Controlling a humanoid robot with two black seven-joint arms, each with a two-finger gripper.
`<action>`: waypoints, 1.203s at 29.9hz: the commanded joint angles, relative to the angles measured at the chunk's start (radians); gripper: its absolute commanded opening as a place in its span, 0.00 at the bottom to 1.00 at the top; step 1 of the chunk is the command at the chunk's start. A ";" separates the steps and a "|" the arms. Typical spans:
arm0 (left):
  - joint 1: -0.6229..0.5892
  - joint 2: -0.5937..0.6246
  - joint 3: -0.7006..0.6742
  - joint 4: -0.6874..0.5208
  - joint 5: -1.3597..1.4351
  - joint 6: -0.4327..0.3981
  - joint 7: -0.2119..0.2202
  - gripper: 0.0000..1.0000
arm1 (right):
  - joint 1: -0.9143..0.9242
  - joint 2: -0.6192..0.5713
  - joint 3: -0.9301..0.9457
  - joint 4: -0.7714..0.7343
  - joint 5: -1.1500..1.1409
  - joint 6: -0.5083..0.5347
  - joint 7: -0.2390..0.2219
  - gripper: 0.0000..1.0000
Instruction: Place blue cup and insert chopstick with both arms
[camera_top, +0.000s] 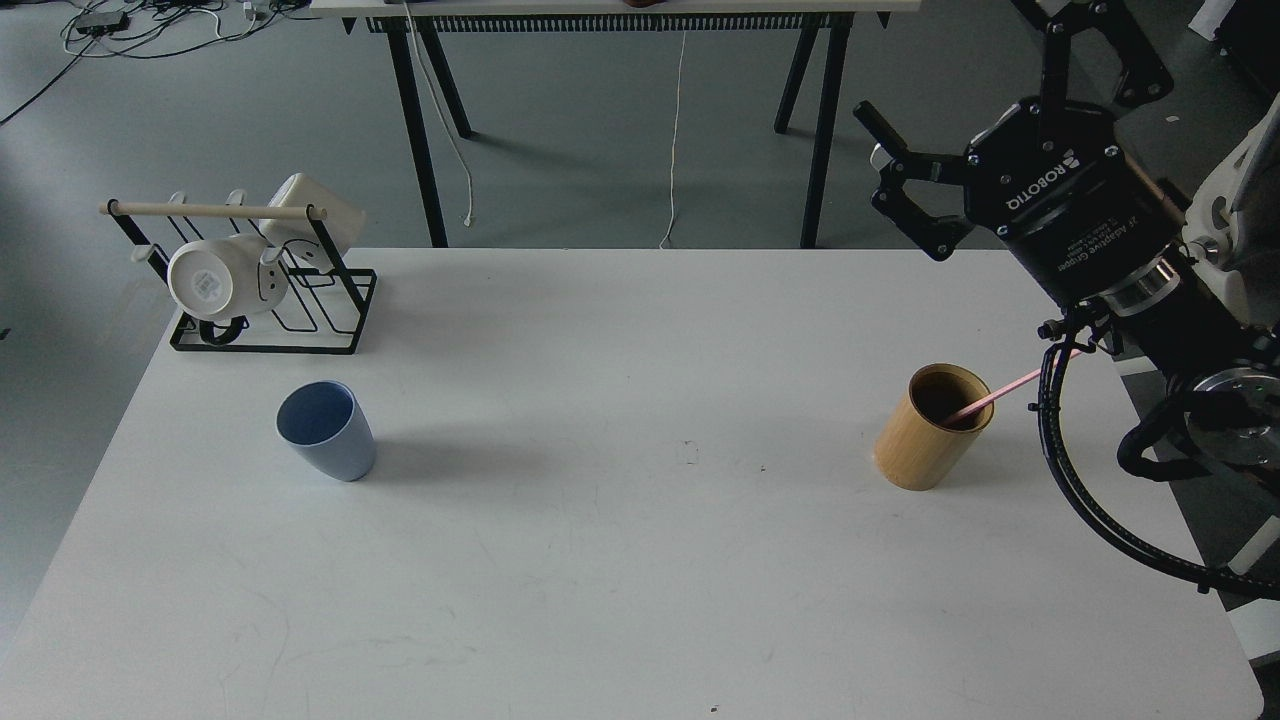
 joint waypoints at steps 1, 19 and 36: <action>0.001 -0.005 0.002 0.000 0.001 0.000 -0.058 1.00 | 0.000 -0.003 0.005 0.011 0.000 0.000 0.000 0.99; 0.001 -0.001 0.006 0.011 0.714 0.000 -0.202 1.00 | -0.002 -0.006 0.020 0.021 0.000 0.000 0.000 0.99; 0.015 0.157 0.202 -0.006 1.256 0.000 -0.202 1.00 | -0.011 -0.006 0.023 0.020 -0.003 0.000 0.000 0.99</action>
